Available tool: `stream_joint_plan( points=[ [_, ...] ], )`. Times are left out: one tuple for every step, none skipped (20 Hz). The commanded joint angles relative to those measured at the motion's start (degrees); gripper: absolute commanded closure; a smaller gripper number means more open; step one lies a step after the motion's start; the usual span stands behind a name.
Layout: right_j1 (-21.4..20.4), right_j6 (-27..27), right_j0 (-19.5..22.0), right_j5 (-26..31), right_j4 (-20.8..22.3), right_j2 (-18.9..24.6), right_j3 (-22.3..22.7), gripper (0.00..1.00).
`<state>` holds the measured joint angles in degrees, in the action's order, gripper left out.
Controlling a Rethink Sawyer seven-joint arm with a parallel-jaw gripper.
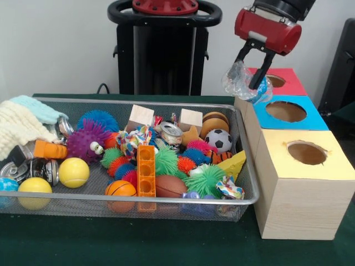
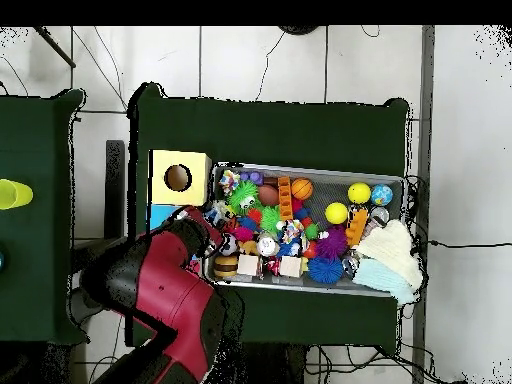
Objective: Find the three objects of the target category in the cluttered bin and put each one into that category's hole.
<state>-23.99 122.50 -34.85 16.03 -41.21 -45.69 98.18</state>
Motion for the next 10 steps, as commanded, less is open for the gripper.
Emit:
stream_joint_plan(
  points=[
    [2.3,17.9,-1.2,4.8,-1.7,0.0,-0.5,1.0],
    [2.6,18.3,-1.5,5.2,-1.7,-0.4,-0.8,1.0],
    [2.9,18.6,-1.9,5.7,-1.8,-0.8,-1.0,1.0],
    [3.2,18.8,-2.1,6.1,-1.8,-1.3,-1.4,1.0],
    [3.4,19.0,-2.3,6.4,-1.8,-1.5,-1.6,1.0],
    [3.7,19.2,-2.5,6.6,-1.9,-2.0,-1.9,1.0],
    [4.0,19.4,-2.7,6.9,-1.9,-2.6,-2.2,1.0],
    [4.4,19.8,-3.1,7.1,-2.1,-2.9,-2.4,1.0],
    [4.7,19.9,-3.3,7.2,-2.1,-3.1,-2.6,1.0],
    [5.2,20.3,-3.6,7.1,-2.3,-3.4,-2.8,1.0]
  ],
)
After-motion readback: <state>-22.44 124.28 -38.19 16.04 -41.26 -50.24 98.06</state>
